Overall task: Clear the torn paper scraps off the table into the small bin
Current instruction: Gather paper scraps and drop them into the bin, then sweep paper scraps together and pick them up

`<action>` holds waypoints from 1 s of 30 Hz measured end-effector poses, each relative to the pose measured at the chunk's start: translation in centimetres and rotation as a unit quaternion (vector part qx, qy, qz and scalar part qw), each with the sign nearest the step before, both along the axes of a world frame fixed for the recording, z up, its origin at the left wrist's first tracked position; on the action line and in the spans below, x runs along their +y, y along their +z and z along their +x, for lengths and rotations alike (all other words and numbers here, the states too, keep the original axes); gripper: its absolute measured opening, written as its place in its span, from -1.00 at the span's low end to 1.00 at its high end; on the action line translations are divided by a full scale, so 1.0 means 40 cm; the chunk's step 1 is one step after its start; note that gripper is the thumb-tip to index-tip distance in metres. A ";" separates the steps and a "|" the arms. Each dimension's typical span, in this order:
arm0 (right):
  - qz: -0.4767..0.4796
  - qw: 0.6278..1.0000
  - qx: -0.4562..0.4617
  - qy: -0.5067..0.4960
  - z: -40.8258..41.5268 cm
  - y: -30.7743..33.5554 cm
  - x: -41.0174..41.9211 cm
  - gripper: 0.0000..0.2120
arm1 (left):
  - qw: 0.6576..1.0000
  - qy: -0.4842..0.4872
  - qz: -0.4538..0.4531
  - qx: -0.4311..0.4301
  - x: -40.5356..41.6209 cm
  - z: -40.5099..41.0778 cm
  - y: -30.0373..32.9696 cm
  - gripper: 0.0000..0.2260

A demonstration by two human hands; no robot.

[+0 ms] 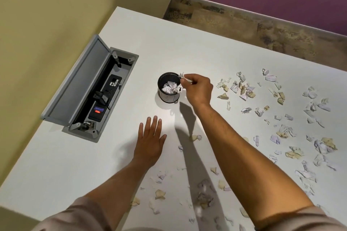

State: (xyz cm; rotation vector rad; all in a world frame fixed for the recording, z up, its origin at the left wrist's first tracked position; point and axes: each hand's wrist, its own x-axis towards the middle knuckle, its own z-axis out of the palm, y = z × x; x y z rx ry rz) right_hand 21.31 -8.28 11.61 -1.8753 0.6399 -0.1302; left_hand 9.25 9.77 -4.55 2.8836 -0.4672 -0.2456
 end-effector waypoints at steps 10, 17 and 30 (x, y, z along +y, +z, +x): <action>-0.179 0.944 0.033 0.274 0.074 -0.009 0.040 -0.65 | 1.000 0.002 0.014 0.004 0.005 -0.001 -0.003 -0.46; -0.198 0.944 0.018 0.265 0.051 0.010 0.014 -0.51 | 1.000 0.002 0.015 0.006 0.004 0.000 0.002 -0.47; -0.302 0.895 0.104 0.310 -0.275 -0.247 -0.132 -0.52 | 0.999 -0.023 0.011 0.019 0.014 0.002 0.000 -0.48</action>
